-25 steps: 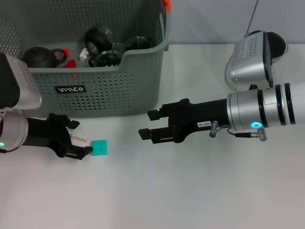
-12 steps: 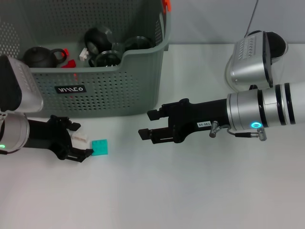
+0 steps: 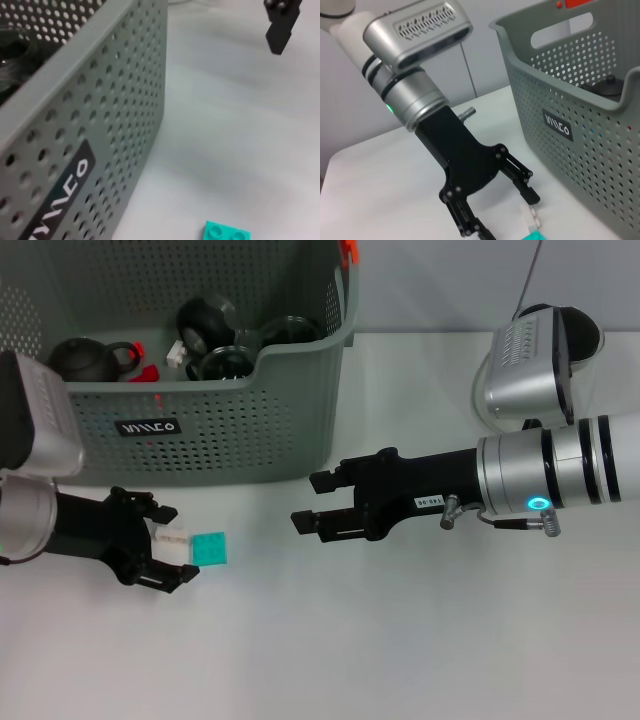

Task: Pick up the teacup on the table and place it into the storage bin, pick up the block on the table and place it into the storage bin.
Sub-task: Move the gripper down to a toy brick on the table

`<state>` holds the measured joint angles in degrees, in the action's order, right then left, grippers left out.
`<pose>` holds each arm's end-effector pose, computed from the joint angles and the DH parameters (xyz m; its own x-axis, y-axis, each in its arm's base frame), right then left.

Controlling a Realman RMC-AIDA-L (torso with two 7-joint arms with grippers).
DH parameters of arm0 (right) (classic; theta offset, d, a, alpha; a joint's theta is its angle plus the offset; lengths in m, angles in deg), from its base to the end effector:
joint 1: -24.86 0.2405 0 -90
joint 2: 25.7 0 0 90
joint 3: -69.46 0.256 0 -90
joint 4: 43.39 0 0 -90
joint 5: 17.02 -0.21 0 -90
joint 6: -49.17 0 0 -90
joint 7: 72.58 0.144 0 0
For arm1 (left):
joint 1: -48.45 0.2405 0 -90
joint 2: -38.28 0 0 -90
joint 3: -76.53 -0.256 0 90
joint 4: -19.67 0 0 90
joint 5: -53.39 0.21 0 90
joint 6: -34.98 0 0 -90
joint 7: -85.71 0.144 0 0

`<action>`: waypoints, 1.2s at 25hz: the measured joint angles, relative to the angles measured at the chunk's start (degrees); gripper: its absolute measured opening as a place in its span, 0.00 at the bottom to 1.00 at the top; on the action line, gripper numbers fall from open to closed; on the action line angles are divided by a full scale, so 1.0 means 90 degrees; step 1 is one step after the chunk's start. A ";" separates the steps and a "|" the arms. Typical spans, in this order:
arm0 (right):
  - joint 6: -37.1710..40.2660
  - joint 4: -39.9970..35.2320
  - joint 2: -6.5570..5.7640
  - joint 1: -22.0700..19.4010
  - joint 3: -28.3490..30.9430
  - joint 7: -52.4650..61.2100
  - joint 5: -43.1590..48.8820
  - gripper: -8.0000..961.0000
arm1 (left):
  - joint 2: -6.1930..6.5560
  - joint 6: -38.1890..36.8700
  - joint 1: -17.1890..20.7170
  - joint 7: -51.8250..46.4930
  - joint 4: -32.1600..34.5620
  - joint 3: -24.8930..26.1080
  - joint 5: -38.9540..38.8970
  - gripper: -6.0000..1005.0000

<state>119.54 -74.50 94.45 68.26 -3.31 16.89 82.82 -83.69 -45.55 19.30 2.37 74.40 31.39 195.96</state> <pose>0.1713 0.3658 -0.0865 0.8801 -0.3411 -0.3304 -0.3689 -0.9292 -0.0235 -0.2975 0.3377 0.0080 0.9470 0.3183 -0.0444 0.2854 -0.8964 -0.3392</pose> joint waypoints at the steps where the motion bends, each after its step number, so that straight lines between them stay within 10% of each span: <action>1: -0.0002 0.0000 0.0000 -0.0002 0.0000 0.0000 -0.0001 0.70 | 0.0004 -0.0050 0.0009 -0.0007 0.0056 0.0012 0.0000 0.87; 23: -0.0049 -0.0034 0.0000 0.0026 0.0020 -0.0019 0.0001 0.70 | 0.0007 0.0670 -0.0019 0.0100 -0.0189 -0.0065 0.0016 0.73; 30: -0.0062 -0.0026 0.0000 0.0013 0.0020 -0.0019 0.0000 0.70 | 0.0003 0.0707 -0.0035 0.0100 -0.0210 -0.0074 0.0096 0.51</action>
<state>118.98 -74.74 94.45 68.37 -3.13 16.72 82.82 -83.66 -39.19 18.99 3.27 72.51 30.73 196.82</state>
